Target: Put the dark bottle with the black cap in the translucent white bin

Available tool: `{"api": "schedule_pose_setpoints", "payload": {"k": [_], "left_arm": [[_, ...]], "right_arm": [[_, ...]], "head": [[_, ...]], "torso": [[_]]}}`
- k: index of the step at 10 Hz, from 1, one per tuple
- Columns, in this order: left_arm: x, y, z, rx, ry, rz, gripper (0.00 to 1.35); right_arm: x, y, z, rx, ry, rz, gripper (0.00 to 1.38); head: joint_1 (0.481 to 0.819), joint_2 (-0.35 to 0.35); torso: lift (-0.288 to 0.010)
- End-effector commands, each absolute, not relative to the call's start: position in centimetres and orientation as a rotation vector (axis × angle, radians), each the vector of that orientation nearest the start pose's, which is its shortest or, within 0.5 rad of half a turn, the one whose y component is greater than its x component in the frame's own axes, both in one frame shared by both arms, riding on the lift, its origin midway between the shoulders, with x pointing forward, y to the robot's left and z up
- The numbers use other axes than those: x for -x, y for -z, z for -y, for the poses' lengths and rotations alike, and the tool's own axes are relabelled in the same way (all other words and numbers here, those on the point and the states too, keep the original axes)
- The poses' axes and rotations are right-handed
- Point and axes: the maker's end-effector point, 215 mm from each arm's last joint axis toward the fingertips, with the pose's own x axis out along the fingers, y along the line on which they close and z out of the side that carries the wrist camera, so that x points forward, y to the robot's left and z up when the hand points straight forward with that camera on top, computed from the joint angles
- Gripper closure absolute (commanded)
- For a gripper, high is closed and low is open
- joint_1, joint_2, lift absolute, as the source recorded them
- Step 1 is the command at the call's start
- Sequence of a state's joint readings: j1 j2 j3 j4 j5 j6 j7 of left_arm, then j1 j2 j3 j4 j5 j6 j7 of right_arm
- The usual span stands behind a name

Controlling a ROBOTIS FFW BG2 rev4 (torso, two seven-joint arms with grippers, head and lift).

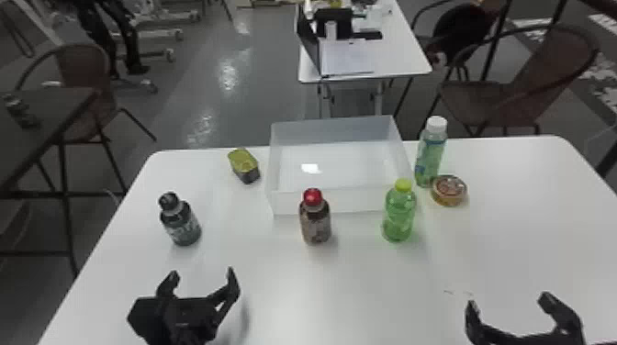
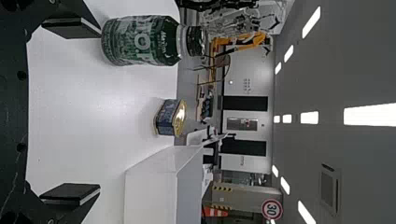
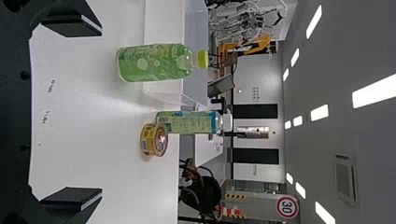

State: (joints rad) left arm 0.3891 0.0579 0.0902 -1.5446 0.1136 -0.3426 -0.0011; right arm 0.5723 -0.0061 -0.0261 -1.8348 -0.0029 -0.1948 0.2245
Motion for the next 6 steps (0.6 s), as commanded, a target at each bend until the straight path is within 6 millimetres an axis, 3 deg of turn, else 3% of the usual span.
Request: {"api": "schedule_pose_setpoints", "payload": {"k": [1, 6], "left_arm": [[-46.1, 45.5, -32.7, 0.009, -0.119, -0.080, 0.13], [-51.7, 45.6, -37.4, -0.040, -0.127, -0.103, 0.13]], "right_arm": [[-39.9, 42.4, 19.5, 0.003, -0.205, -0.112, 0.09], [-40.6, 42.2, 19.2, -0.004, -0.220, -0.103, 0.09]], "head": [[0.695, 0.148], [0.695, 0.200]], "torso": [[-0.091], [-0.091]]}}
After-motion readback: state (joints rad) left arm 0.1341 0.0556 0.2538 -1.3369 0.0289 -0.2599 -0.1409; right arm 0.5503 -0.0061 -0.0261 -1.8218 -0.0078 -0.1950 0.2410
